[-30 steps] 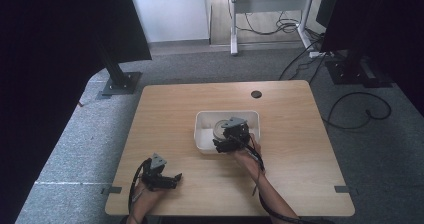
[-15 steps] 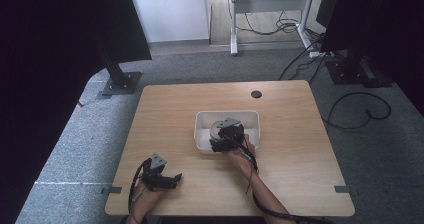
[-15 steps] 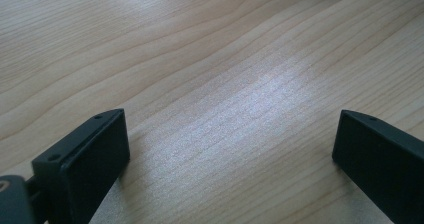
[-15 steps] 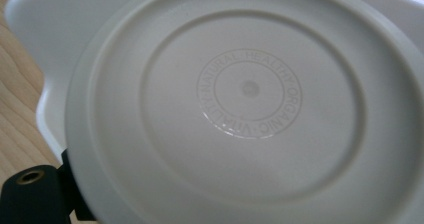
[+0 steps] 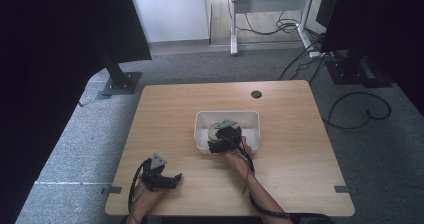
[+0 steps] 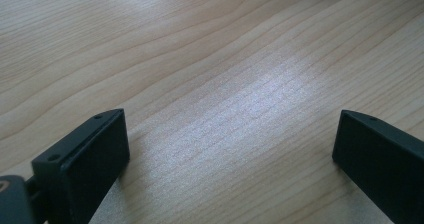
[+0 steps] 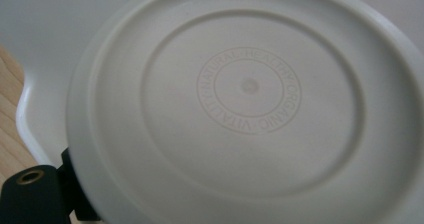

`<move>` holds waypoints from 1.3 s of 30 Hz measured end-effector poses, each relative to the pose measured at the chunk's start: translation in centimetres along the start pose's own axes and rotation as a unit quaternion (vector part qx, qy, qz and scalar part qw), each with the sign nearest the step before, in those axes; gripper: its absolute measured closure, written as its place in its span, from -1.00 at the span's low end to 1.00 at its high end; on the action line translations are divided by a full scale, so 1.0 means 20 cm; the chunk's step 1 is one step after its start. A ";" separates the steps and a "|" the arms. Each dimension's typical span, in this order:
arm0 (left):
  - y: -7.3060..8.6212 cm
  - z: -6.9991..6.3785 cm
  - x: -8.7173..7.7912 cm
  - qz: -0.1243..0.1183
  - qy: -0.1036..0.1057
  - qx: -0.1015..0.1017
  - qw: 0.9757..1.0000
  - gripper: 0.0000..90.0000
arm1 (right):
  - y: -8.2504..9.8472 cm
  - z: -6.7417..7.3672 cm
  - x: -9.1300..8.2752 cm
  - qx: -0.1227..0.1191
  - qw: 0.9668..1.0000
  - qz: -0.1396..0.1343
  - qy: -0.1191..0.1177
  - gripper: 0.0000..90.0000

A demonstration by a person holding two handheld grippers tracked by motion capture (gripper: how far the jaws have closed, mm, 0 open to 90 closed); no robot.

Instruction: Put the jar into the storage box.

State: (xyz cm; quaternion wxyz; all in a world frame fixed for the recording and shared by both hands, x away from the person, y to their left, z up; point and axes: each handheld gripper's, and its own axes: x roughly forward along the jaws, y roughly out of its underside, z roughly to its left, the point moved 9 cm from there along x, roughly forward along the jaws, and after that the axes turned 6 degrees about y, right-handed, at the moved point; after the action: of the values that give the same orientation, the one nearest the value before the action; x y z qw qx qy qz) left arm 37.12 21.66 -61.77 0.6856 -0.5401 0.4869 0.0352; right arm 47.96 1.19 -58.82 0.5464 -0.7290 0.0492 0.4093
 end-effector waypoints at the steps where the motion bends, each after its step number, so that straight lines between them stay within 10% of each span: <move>1: 0.00 0.00 0.00 0.001 0.000 0.001 1.000 -0.97 | 0.00 0.00 0.00 0.001 1.000 0.001 0.000 -0.79; 15: 0.00 0.00 0.00 0.000 0.000 0.000 1.000 -0.97 | 0.00 -0.01 -0.01 0.023 0.999 0.012 -0.026 -0.93; 39: 0.00 0.00 0.00 0.000 0.000 0.000 1.000 -0.97 | -0.01 -0.02 -0.15 -0.029 0.999 -0.004 -0.031 -0.92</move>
State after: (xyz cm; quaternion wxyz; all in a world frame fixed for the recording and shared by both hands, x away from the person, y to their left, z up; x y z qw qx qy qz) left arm 37.12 21.66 -61.77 0.6855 -0.5402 0.4868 0.0351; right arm 46.21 -0.20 -56.67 0.5278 -0.7319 0.0169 0.4307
